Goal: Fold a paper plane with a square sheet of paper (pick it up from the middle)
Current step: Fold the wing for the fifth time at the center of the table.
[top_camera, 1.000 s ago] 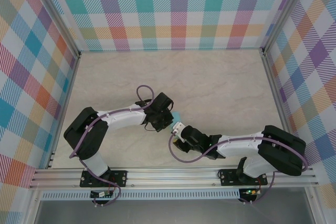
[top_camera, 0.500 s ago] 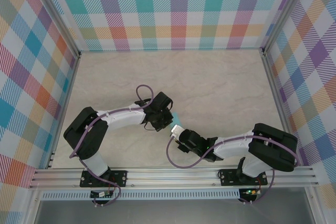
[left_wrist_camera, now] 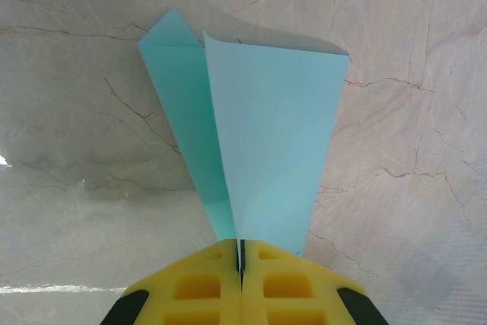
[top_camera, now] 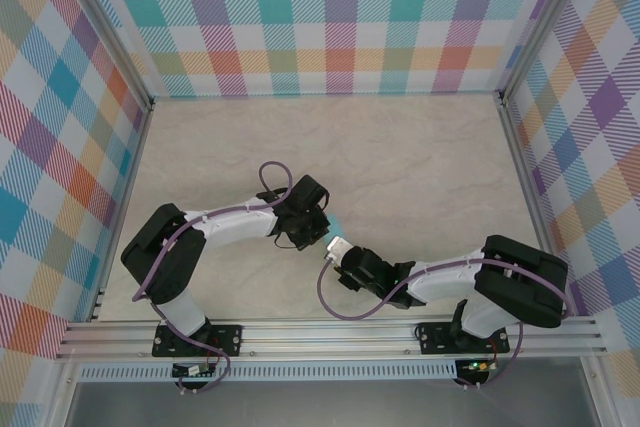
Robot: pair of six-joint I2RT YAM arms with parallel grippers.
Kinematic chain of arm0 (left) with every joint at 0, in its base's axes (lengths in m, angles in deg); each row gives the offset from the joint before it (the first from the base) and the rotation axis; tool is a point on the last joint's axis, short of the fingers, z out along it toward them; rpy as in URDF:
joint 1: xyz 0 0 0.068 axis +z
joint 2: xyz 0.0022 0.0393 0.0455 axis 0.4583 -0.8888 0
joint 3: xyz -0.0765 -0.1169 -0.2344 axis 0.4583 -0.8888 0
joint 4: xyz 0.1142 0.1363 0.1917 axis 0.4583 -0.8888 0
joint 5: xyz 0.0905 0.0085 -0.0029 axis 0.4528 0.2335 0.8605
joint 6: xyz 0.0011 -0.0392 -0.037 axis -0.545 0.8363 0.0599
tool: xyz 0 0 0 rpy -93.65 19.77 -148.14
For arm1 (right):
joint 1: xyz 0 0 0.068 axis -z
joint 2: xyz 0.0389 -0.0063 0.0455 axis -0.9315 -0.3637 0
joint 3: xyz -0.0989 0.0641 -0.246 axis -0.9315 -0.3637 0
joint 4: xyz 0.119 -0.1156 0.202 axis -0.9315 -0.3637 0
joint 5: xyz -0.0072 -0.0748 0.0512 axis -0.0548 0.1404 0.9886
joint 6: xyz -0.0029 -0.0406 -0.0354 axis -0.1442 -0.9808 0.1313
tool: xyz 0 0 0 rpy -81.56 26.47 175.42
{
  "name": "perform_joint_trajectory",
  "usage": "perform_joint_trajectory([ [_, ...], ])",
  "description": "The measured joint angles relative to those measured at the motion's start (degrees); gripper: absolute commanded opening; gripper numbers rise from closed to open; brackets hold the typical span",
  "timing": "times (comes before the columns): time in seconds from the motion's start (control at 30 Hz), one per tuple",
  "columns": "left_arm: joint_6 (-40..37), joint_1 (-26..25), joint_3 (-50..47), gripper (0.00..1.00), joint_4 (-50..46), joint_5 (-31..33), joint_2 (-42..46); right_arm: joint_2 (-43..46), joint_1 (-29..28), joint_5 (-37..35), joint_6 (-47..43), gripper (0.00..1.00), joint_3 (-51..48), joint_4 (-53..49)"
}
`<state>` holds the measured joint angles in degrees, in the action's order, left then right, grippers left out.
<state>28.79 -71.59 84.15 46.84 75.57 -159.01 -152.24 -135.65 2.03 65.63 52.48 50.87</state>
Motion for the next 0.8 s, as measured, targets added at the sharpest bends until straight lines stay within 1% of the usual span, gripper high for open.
perform_joint_trajectory([
  [0.17, 0.0, 0.0, 0.0, 0.0, 0.0, 0.0, 0.0, 1.5, 0.0, 0.0, 1.1, 0.25, 0.0, 0.1],
  [0.57, -0.2, 0.0, 0.0, 0.0, -0.1, -0.2, 0.0, 0.6, -0.1, 0.0, 3.1, 0.02, 0.0, 0.1],
  [0.6, -0.3, 0.0, 0.0, 0.02, -0.1, -0.2, 0.0, 0.6, -0.1, 0.0, 3.4, 0.0, 0.0, 0.1],
  [0.67, -0.4, 0.0, 0.0, 0.07, -0.1, -0.2, 0.0, 0.6, -0.1, 0.0, 4.0, 0.0, 0.0, 0.1],
  [0.73, -0.7, 0.0, 0.0, 0.17, -0.2, -0.2, 0.0, 0.6, -0.1, 0.0, 5.0, 0.0, 0.1, -0.2],
  [0.8, -1.0, 0.0, 0.0, 0.3, -0.7, 0.1, 0.2, 0.7, 0.0, 0.7, 6.6, 0.0, 0.2, -0.9],
])
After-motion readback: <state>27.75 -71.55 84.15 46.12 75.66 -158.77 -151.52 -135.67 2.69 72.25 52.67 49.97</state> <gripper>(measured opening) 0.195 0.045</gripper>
